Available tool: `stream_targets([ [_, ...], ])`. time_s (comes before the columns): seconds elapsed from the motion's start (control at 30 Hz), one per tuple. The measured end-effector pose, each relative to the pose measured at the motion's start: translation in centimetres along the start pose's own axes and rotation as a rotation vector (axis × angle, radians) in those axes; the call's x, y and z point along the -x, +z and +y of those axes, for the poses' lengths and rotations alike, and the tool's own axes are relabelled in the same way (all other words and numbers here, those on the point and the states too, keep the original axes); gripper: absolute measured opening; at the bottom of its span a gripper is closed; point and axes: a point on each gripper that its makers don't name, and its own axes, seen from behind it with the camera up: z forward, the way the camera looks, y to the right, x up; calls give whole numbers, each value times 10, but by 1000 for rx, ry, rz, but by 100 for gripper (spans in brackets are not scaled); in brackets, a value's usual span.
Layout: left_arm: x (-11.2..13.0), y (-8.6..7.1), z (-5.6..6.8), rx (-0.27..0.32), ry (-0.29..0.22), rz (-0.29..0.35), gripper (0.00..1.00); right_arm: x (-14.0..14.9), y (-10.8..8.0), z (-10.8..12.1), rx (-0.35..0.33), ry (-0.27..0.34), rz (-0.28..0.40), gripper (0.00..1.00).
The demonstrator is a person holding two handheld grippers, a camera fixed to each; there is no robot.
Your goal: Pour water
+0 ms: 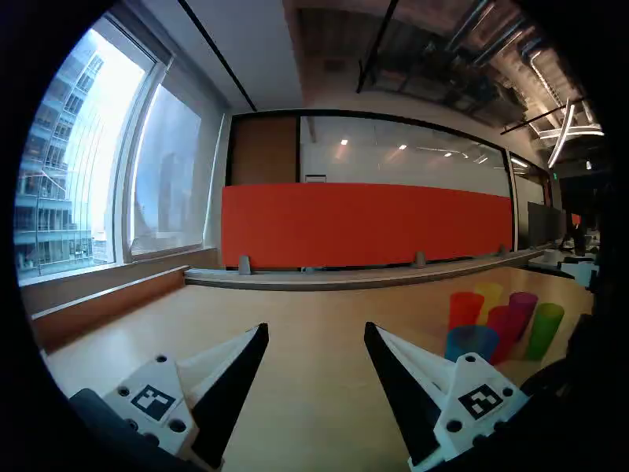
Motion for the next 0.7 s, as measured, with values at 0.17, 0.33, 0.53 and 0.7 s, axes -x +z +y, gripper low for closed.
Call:
stream_targets([
  [0.17, 0, -1, 0, 5, -1, 1, 90, 0, 1, -1, -4, -3, 1, 99],
  [0.33, 1, -2, -2, -3, 0, -10, 90, -8, -1, -3, -18, -8, -1, 99],
  [0.53, -14, -1, -1, -1, -10, -17, 90, -33, -2, -13, -51, -5, 5, 99],
  [0.7, -39, 1, 5, 32, -36, -14, 90, -53, -1, -17, -69, 8, -6, 99],
])
